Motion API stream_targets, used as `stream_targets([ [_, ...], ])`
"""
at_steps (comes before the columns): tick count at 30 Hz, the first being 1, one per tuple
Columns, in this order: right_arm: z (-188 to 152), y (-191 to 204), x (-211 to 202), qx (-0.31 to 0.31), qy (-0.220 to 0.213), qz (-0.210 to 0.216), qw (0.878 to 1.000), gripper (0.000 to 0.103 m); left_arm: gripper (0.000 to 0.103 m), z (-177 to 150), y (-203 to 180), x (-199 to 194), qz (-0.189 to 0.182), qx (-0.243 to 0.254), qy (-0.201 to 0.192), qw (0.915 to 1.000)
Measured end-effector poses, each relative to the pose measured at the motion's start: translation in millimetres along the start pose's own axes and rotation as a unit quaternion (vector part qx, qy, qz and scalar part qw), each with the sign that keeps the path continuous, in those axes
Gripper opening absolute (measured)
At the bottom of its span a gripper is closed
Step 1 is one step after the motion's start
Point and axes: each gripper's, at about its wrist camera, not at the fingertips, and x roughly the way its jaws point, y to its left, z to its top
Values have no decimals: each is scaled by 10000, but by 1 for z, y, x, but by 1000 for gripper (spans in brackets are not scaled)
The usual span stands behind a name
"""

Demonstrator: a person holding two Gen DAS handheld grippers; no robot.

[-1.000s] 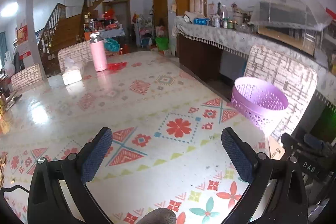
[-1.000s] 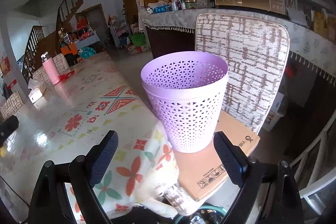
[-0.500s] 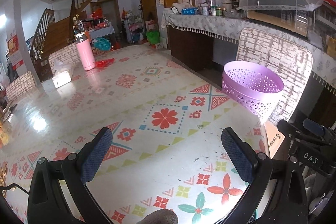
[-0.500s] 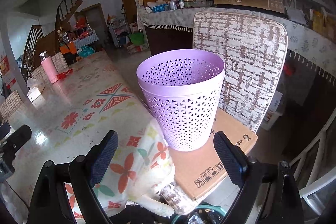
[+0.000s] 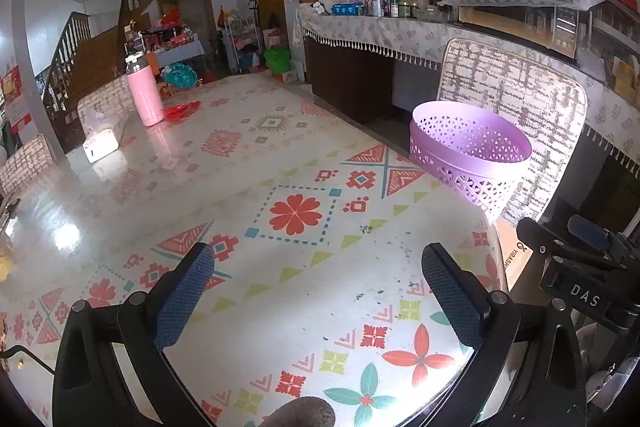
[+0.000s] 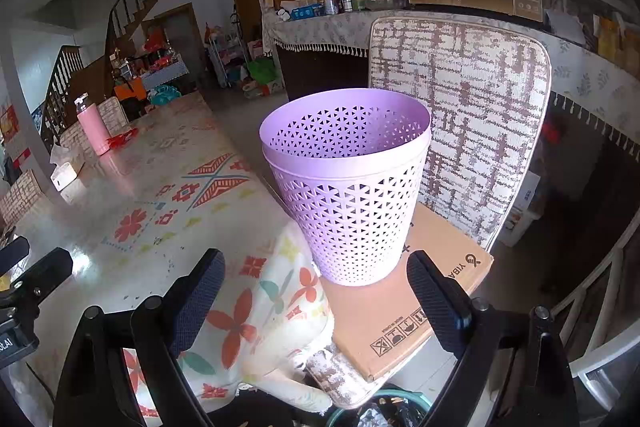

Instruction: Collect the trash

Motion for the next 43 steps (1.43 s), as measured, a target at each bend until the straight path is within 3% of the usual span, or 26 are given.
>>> stream_targets([
  [29, -1, -2, 5, 5, 77, 4, 10000, 95, 103, -4, 1, 13, -106, -7, 305, 9995],
  [43, -4, -3, 7, 35, 124, 0, 9999, 95, 103, -8, -6, 10, -124, 161, 227, 9995],
])
